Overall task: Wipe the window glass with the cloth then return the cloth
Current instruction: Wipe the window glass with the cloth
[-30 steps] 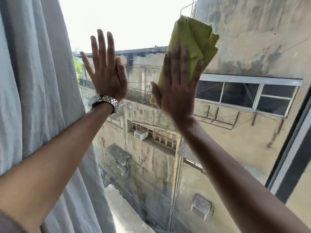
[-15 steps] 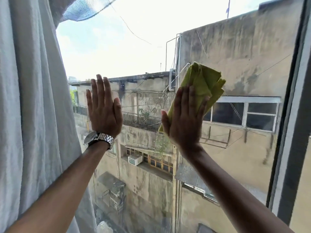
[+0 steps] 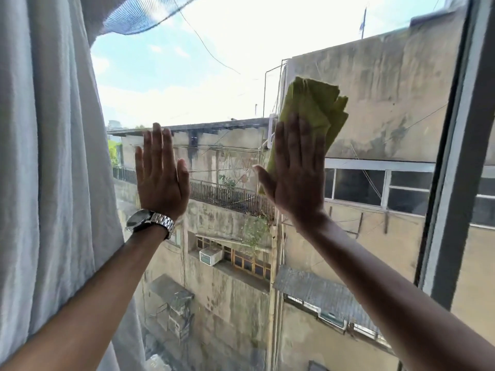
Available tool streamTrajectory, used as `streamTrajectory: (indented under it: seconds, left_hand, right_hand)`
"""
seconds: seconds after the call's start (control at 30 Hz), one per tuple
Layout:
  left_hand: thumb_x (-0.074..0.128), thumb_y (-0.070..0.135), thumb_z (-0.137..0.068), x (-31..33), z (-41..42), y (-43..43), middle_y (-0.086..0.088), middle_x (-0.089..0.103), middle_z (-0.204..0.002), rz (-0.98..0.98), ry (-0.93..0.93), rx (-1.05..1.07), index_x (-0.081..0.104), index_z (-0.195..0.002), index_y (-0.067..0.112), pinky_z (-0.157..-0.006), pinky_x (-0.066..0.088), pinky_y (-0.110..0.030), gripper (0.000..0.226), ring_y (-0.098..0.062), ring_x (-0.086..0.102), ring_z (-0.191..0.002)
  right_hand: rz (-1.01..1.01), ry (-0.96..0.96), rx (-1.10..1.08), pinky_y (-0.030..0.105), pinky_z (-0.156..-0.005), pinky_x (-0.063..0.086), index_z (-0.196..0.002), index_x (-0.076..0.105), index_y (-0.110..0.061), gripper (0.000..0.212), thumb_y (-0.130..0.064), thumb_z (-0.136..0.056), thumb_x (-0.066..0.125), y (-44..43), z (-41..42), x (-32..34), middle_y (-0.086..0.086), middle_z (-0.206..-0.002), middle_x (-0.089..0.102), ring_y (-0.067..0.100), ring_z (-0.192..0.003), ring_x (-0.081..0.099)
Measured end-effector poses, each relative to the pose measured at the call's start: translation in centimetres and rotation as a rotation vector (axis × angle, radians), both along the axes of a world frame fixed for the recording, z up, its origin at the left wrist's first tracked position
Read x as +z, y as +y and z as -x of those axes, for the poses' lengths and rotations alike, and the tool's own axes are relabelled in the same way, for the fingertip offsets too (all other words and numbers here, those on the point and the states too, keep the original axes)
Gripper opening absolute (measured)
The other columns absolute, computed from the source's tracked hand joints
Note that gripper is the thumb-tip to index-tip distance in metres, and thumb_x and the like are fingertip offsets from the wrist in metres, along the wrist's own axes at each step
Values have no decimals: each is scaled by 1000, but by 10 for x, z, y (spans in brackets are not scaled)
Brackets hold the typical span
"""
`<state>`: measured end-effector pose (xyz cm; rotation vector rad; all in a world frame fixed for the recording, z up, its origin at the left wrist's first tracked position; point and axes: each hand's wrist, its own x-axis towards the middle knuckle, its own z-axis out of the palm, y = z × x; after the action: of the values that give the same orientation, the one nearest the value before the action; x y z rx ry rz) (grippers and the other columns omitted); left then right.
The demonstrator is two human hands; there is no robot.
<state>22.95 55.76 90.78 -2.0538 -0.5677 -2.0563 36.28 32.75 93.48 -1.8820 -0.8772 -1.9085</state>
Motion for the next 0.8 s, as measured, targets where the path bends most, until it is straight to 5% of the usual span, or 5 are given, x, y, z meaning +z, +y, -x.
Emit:
streamTrajectory:
  seconds: [0.27, 0.37, 0.47, 0.6, 0.8]
  left_hand:
    - [17, 34, -103, -11, -26, -32, -12, 15, -170, 23, 39, -48, 14, -160, 9, -131, 7, -51, 63, -25, 9, -159]
    - [18, 35, -104, -19, -25, -21, -11, 16, -170, -31, 35, -39, 13, -160, 9, -131, 8, -49, 62, -22, 7, -160]
    - [25, 32, -105, -20, -23, -20, -11, 18, -169, -91, -5, -56, 16, -160, 9, -132, 4, -42, 60, -22, 9, -159]
    - [30, 28, -105, -19, -14, -29, -14, 19, -168, -74, -17, -54, 20, -159, 4, -131, 1, -35, 60, -29, 15, -158]
    - [30, 30, -105, -17, 0, -38, -17, 13, -169, -20, 93, -6, 15, -159, 2, -132, 9, -46, 63, -30, 12, -159]
  right_hand:
    - [-97, -9, -2, 65, -125, 12, -156, 30, -5, 69, -47, -102, 32, 29, 8, 27, 17, -164, 29, 33, -154, 23]
    - [-180, -39, 118, 59, -126, -4, -155, 33, -4, 61, -34, -102, 43, 68, 34, 62, 10, -164, 33, 25, -154, 25]
    - [-195, -9, 179, 56, -127, -2, -155, 32, -4, 61, -31, -102, 41, 92, 47, 76, 9, -164, 32, 24, -154, 24]
    - [-57, -5, 200, 56, -129, 5, -157, 30, -6, 59, -30, -103, 33, 66, 35, 53, 10, -165, 29, 25, -155, 21]
    - [-4, 66, 52, 60, -127, 10, -158, 25, -7, 60, -36, -106, 28, -58, -43, -53, 15, -166, 25, 30, -156, 18]
